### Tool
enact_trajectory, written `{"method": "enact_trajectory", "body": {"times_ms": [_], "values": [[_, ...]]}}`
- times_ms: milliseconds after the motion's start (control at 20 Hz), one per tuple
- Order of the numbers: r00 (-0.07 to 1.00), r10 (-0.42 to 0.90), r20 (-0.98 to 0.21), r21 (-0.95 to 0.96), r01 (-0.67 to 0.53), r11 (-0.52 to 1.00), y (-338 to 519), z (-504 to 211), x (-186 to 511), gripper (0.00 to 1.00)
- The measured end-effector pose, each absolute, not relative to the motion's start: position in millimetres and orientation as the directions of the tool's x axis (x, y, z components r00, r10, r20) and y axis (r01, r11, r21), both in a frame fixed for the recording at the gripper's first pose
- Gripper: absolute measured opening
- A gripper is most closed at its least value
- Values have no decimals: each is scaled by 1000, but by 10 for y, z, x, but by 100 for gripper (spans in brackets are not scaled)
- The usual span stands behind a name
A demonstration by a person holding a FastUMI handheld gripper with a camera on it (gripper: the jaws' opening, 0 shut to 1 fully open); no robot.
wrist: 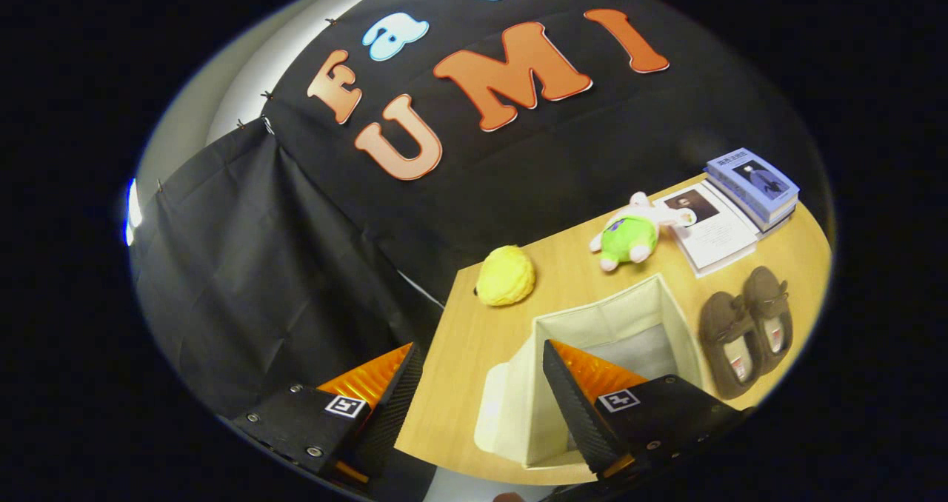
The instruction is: Open the storage box then place both shoes into the box .Put the left shoe in first, then the right shoe, with the right side of both shoes facing outward in a uniform manner.
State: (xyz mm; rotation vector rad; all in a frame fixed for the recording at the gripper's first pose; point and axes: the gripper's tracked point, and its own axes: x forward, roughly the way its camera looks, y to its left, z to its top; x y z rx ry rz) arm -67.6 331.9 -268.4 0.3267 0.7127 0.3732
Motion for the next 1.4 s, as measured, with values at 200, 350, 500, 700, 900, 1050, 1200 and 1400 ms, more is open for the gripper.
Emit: {"method": "enact_trajectory", "body": {"times_ms": [200,350,500,700,900,1050,1200,1400], "values": [[748,325,-579,315,-162,935,2675,-2732,-564,98],[768,252,-589,260,-115,959,2245,-2810,-521,98],[777,196,-598,227,-69,971,1896,-2893,-498,98],[772,124,-624,156,-32,987,1456,-3108,-546,98],[754,9,-657,18,4,1000,955,-3480,-605,98],[716,-57,-696,-65,15,998,673,-3808,-694,98],[682,-81,-727,-107,4,994,517,-4065,-785,89],[669,-92,-738,-153,-33,988,444,-4245,-801,71]]}}
